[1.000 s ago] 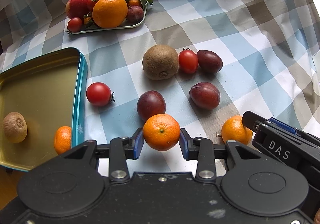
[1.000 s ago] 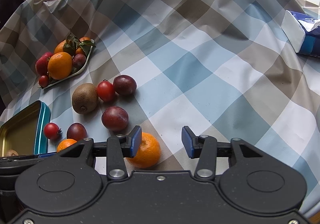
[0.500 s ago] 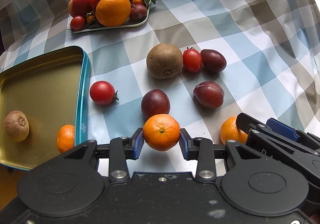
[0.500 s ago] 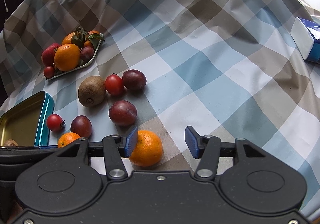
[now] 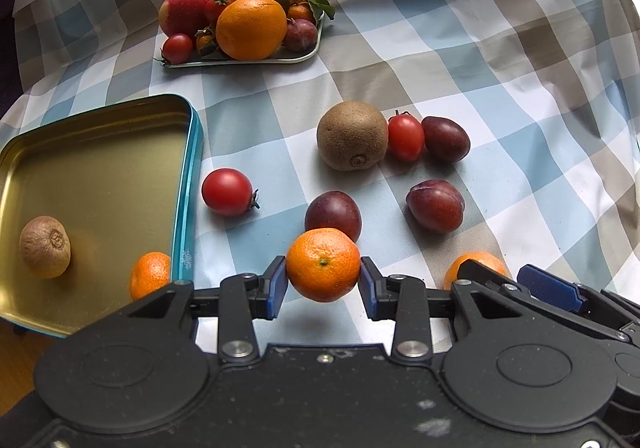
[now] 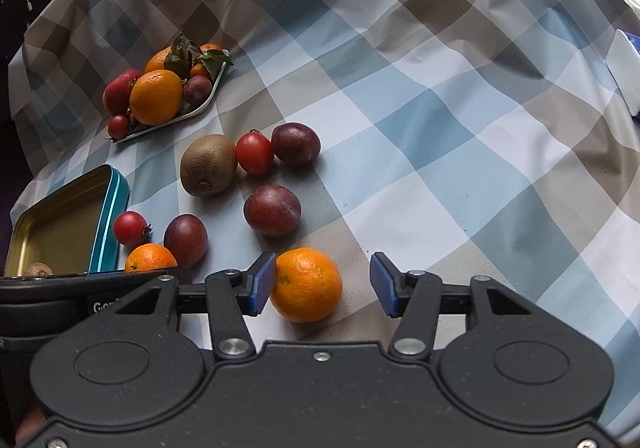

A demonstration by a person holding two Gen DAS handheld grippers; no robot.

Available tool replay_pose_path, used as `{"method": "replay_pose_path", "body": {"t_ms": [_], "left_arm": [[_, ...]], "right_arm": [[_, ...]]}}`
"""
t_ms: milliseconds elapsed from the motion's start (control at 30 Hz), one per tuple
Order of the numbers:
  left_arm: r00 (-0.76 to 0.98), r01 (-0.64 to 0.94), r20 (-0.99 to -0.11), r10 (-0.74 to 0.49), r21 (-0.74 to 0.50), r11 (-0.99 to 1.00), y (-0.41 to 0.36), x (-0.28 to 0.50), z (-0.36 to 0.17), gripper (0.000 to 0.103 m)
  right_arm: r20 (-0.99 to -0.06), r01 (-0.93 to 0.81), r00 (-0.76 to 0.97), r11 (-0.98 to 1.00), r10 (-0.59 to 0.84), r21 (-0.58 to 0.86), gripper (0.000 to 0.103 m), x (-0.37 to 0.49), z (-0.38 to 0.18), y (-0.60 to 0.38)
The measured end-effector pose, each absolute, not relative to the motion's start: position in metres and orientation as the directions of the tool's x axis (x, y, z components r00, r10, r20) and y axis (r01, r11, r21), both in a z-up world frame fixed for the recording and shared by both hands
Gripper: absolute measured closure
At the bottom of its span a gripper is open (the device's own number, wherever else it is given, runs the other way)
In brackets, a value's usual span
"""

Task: Organize fruits
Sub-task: 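Carry the left mandarin over the tin tray while the right tool carries its mandarin there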

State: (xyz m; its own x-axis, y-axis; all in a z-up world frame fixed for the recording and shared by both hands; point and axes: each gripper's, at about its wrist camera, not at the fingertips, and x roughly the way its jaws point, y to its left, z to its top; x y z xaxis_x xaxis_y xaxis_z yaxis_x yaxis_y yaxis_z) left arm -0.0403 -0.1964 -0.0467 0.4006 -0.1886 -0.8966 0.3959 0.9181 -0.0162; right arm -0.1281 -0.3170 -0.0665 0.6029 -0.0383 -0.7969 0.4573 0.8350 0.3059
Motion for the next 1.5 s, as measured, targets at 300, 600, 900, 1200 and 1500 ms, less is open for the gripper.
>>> {"method": "replay_pose_path", "body": {"t_ms": [300, 600, 900, 1200, 1500], "left_arm": [[0.436, 0.353, -0.882, -0.181, -0.018, 0.936, -0.183, -0.036, -0.038, 0.066], [0.496, 0.322, -0.854, -0.158, 0.012, 0.947, -0.166, -0.03, -0.03, 0.066], [0.507, 0.253, -0.851, -0.137, -0.005, 0.967, -0.137, -0.02, -0.025, 0.066], [0.502, 0.172, -0.86, -0.092, -0.005, 0.985, -0.101, -0.008, -0.026, 0.066], [0.485, 0.083, -0.873, -0.052, -0.013, 0.996, -0.058, 0.003, -0.029, 0.066]], "right_arm": [[-0.841, 0.352, 0.542, 0.91, -0.008, 0.219, 0.055, -0.116, -0.074, -0.291], [-0.78, 0.395, 0.622, 0.888, -0.069, 0.236, 0.055, -0.111, -0.047, -0.301], [-0.754, 0.339, 0.655, 0.91, -0.046, 0.239, 0.055, -0.095, -0.04, -0.281], [-0.738, 0.28, 0.674, 0.931, -0.015, 0.236, 0.055, -0.076, -0.035, -0.256], [-0.727, 0.206, 0.687, 0.952, 0.025, 0.227, 0.055, -0.056, -0.031, -0.225]]}}
